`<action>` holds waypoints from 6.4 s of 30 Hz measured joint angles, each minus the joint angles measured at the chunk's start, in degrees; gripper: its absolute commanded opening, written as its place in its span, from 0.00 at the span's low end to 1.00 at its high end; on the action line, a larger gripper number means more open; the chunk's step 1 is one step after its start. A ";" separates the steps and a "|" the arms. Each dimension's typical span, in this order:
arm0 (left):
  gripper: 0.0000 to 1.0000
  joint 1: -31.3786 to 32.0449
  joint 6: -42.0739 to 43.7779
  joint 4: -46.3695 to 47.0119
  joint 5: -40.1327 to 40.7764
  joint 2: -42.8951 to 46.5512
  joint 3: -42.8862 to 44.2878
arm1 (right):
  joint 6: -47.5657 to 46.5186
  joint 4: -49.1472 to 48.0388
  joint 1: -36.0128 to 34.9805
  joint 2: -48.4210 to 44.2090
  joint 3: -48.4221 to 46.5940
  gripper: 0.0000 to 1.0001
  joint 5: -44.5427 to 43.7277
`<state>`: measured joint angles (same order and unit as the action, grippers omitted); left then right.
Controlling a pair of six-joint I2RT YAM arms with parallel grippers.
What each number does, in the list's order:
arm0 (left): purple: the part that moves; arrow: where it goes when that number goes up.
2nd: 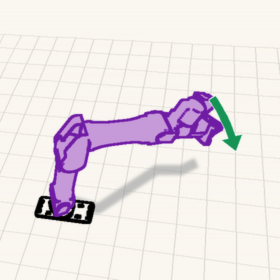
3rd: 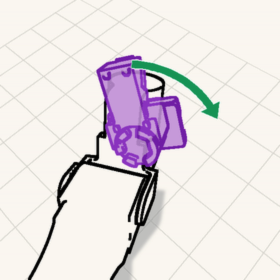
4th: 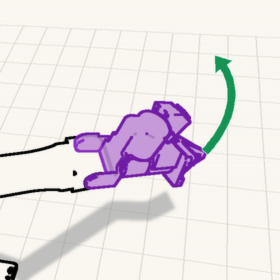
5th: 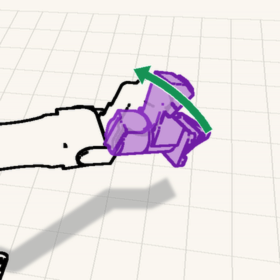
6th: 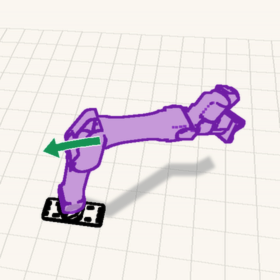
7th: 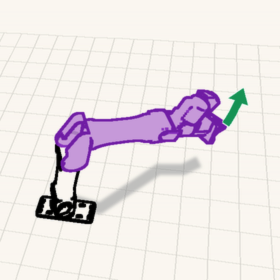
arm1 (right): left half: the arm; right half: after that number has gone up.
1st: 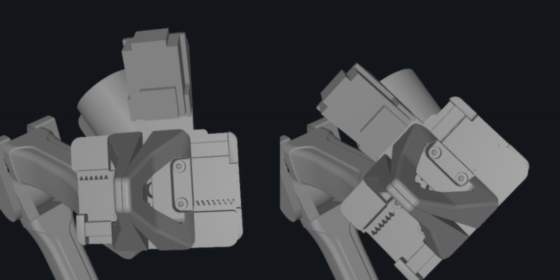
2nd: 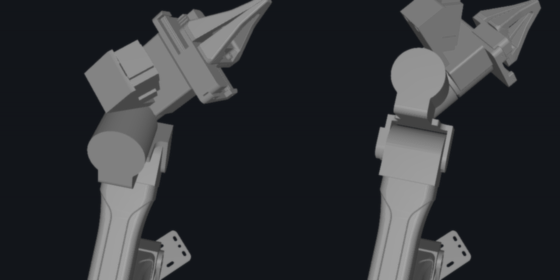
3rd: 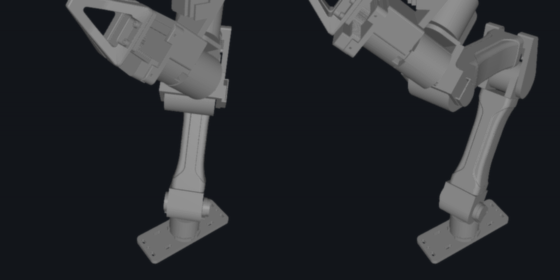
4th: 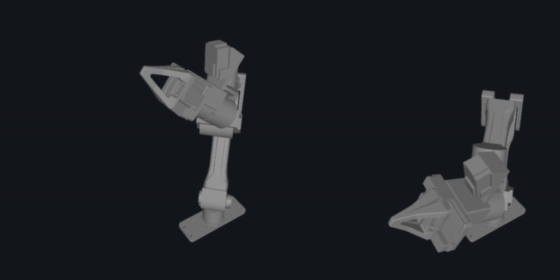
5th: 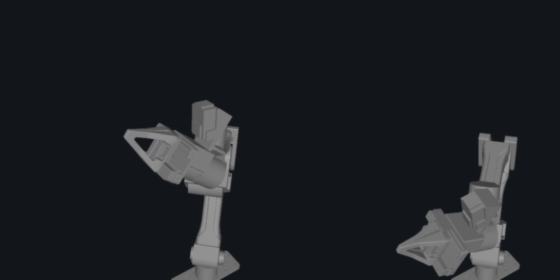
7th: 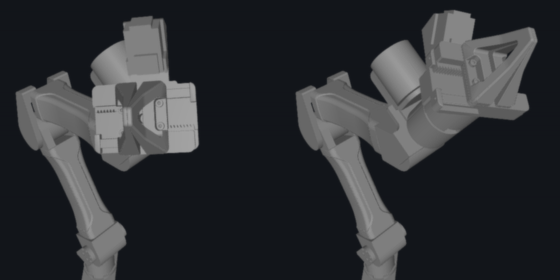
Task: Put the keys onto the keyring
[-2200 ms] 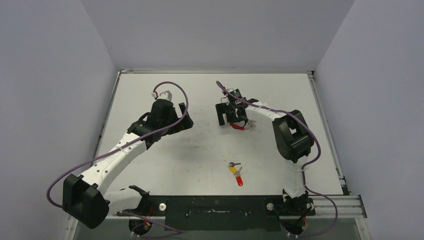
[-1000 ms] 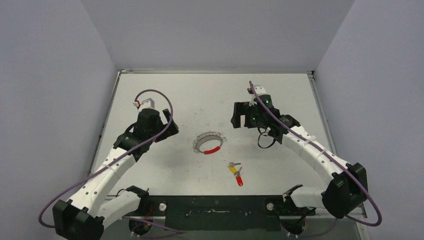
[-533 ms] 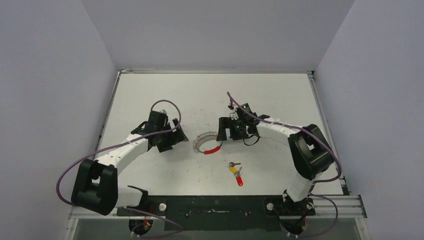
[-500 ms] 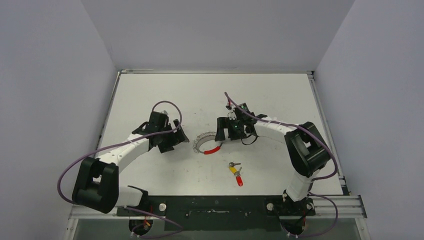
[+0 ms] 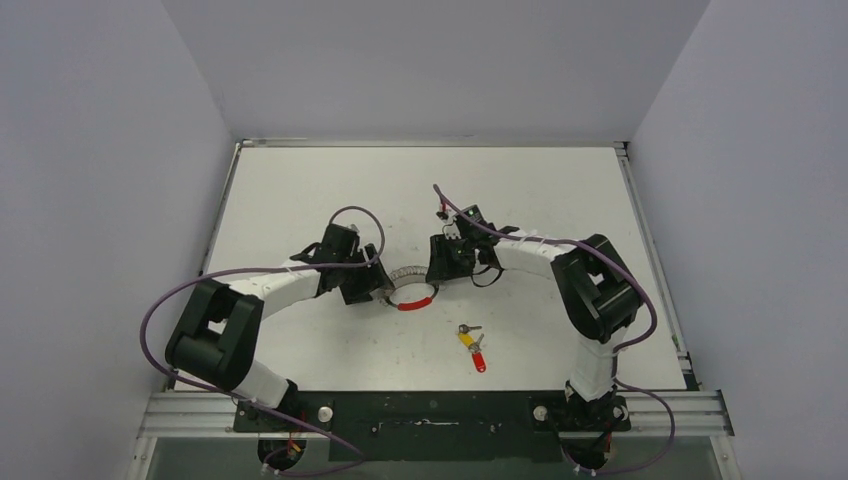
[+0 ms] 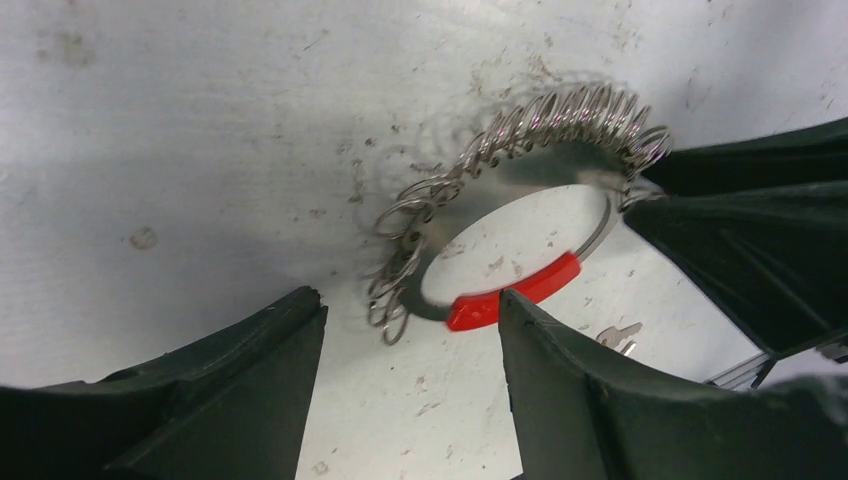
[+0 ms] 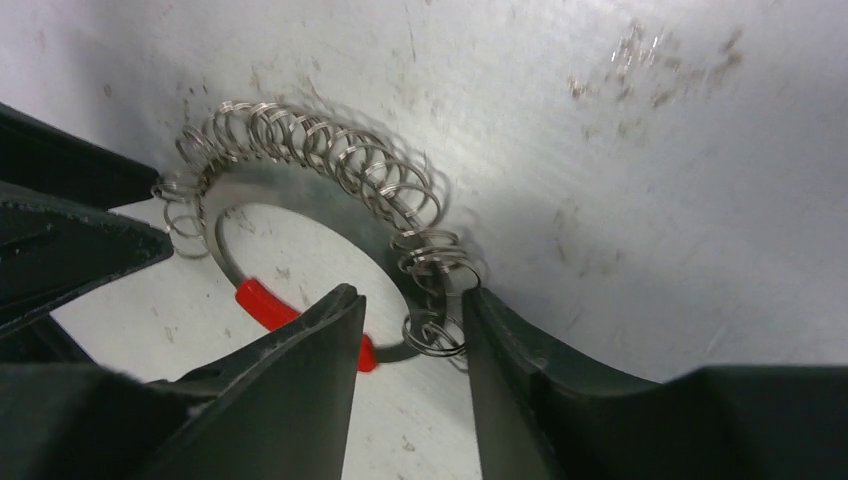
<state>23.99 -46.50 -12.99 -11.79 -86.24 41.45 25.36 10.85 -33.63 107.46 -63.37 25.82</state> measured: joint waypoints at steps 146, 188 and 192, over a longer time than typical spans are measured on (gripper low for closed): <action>0.53 3.82 -7.65 9.73 0.85 13.16 -15.26 | 22.29 -17.16 -0.31 -8.72 22.05 0.14 8.07; 0.58 5.18 -5.73 6.29 4.52 28.94 -18.62 | 2.97 3.54 4.17 -10.45 13.77 0.39 7.32; 0.60 5.16 -5.84 6.69 5.68 35.56 -20.98 | 6.88 -1.79 3.91 -10.40 17.16 0.32 11.61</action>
<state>29.15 -52.34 -6.31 -6.11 -50.68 20.47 32.25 9.06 -29.71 97.06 -46.22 37.43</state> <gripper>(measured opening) 0.586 0.362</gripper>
